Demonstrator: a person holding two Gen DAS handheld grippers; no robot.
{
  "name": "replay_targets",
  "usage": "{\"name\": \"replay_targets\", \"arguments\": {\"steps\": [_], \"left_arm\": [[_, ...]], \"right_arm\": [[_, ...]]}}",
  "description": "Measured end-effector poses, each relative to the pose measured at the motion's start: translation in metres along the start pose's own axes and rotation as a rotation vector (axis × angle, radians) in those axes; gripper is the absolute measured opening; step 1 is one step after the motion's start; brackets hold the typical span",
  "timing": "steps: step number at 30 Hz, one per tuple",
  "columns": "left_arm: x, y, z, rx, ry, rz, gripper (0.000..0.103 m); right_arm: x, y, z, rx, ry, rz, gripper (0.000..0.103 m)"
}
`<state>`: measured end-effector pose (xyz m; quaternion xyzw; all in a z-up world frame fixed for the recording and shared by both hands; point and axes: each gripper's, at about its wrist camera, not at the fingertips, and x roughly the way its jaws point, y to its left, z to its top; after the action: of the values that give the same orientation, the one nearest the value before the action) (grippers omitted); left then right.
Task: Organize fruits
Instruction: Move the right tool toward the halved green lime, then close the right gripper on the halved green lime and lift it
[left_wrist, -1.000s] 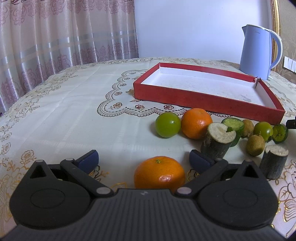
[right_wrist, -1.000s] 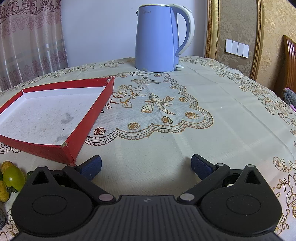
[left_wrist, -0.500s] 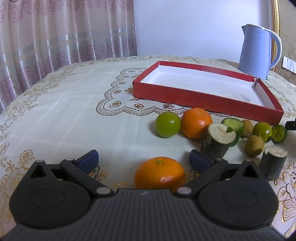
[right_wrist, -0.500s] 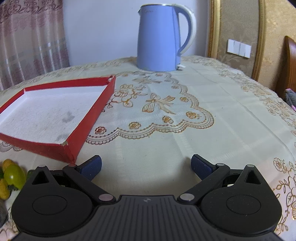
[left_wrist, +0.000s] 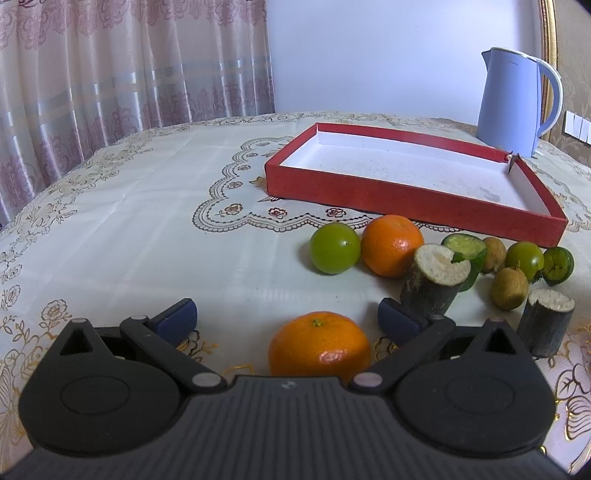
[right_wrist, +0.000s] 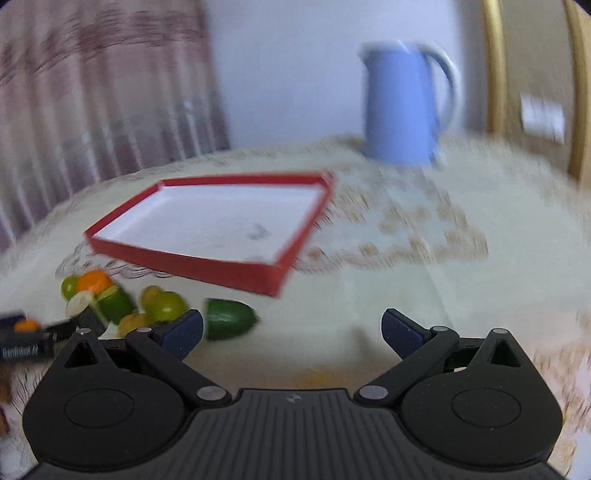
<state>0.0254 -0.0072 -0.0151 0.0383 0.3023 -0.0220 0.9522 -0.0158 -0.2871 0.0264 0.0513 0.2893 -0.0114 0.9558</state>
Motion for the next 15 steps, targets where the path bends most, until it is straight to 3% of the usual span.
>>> {"name": "replay_targets", "arguments": {"steps": [4,6,8,9,10,15], "left_arm": [[-0.001,0.0,0.0,0.003,-0.002,0.003,0.103],[-0.001,0.0,-0.001,0.006,-0.004,0.006,0.103],[-0.002,0.0,-0.001,0.008,-0.007,0.008,0.103],[-0.002,0.0,-0.001,0.008,-0.006,0.008,0.103],[-0.002,0.0,-0.001,0.007,-0.006,0.007,0.103],[-0.002,0.0,0.0,-0.002,-0.001,0.002,0.103]], "right_arm": [[-0.002,0.023,0.001,-0.078,-0.019,0.068,0.103],[0.003,0.031,0.0,-0.119,-0.017,0.049,0.098],[0.01,0.035,-0.002,-0.153,-0.01,0.024,0.077],[0.014,0.034,-0.002,-0.153,0.007,0.025,0.054],[0.019,0.034,-0.002,-0.146,0.03,0.036,0.041],[0.031,0.037,-0.01,-0.145,0.08,0.053,0.041]]}}
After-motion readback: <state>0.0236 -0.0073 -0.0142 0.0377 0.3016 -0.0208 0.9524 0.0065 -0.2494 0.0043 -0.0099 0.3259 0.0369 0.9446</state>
